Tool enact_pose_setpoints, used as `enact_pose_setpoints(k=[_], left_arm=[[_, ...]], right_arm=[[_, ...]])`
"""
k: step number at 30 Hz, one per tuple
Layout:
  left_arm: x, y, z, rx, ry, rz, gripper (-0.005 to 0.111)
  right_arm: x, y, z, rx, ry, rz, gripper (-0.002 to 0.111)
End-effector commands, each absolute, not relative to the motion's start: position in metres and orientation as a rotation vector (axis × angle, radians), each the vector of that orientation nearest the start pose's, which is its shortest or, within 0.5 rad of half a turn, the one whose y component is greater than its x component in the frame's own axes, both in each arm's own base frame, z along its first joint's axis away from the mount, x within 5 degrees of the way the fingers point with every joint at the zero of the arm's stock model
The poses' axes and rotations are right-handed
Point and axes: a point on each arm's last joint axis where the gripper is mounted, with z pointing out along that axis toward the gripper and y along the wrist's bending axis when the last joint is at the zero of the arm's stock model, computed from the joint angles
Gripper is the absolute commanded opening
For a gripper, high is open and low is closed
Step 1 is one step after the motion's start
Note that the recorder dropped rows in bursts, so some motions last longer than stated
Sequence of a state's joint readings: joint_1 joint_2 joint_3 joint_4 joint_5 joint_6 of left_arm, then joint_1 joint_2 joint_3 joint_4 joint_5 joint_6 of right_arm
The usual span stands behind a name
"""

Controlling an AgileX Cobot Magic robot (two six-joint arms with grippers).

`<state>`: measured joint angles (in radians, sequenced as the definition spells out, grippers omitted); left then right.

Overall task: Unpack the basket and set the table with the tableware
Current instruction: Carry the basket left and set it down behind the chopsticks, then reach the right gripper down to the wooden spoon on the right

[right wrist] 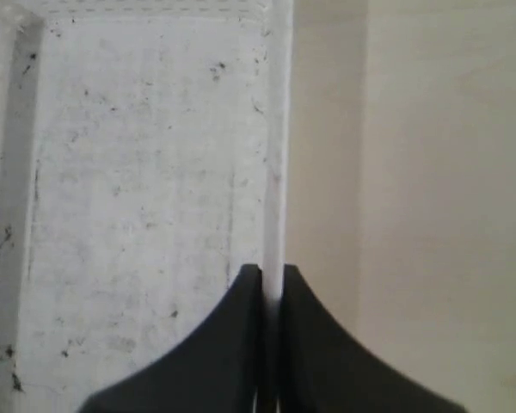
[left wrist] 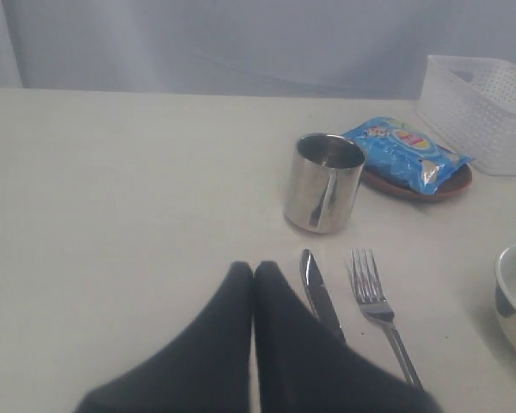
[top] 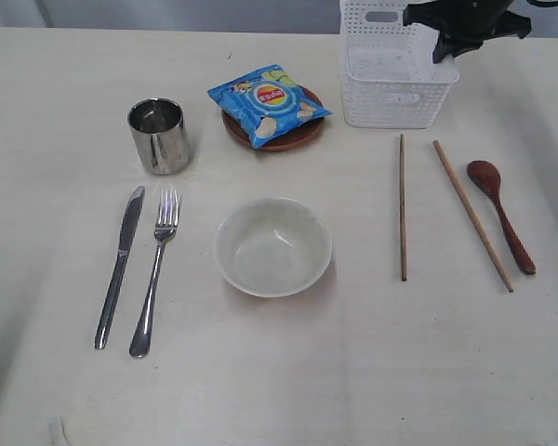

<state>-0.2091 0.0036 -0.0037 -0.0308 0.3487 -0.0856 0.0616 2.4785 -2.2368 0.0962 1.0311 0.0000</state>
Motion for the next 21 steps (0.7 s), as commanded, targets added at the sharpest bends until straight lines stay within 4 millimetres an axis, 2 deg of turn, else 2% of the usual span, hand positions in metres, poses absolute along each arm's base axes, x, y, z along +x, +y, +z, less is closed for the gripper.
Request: enact_pose_setpoints(k=[1,3,4,5,8,9,10,11,12,13,14,15,17,18,19,21], left_arm=[[0.052,-0.012,0.182,0.102,1.834,-0.237,0.000],[0.052,-0.012,0.182,0.102,1.834,-0.237,0.000],[0.052,-0.012,0.182,0.102,1.834,-0.237,0.000],[0.052,-0.012,0.182,0.102,1.834,-0.237,0.000],[0.052,-0.012,0.182,0.102,1.834,-0.237,0.000],[0.052,-0.012,0.182,0.102,1.834,-0.237,0.000],[0.052,-0.012,0.182,0.102,1.834,-0.237,0.000],[0.052,-0.012,0.182,0.102,1.834,-0.237,0.000],[0.052,-0.012,0.182,0.102,1.834,-0.237,0.000],[0.052,-0.012,0.182,0.102,1.834,-0.237,0.000],[0.052,-0.012,0.182,0.102,1.834,-0.237,0.000],[0.052,-0.012,0.182,0.102,1.834,-0.237,0.000],[0.052,-0.012,0.182,0.102,1.834,-0.237,0.000],[0.052,-0.012,0.182,0.102,1.834,-0.237,0.000],[0.052,-0.012,0.182,0.102,1.834,-0.237,0.000],[0.052,-0.012,0.182,0.102,1.834,-0.237,0.000]], right_arm=[[0.527,0.031,0.183,-0.014,2.744,0.161,0.032],[0.527,0.029,0.196,0.008,2.702,0.182,0.051],[0.527,0.027,0.202,0.009,2.687,0.178,0.057],[0.526,0.025,0.210,0.014,2.672,0.177,0.059],[0.518,0.022,0.238,0.015,2.645,0.179,0.056],[0.510,0.023,0.261,0.005,2.628,0.206,0.050],[0.504,0.024,0.275,-0.022,2.620,0.237,0.046],[0.490,0.029,0.300,-0.170,2.600,0.294,0.033],[0.482,0.031,0.313,-0.258,2.590,0.311,0.024],[0.472,0.033,0.332,-0.293,2.550,0.324,0.001],[0.465,0.033,0.341,-0.285,2.541,0.323,0.000],[0.454,0.035,0.345,-0.289,2.552,0.329,0.000],[0.437,0.034,0.336,-0.253,2.631,0.329,0.000],[0.421,0.032,0.318,-0.226,2.725,0.324,0.000],[0.411,0.030,0.308,-0.211,2.766,0.313,0.000],[0.383,0.027,0.286,-0.179,2.780,0.265,0.000]])
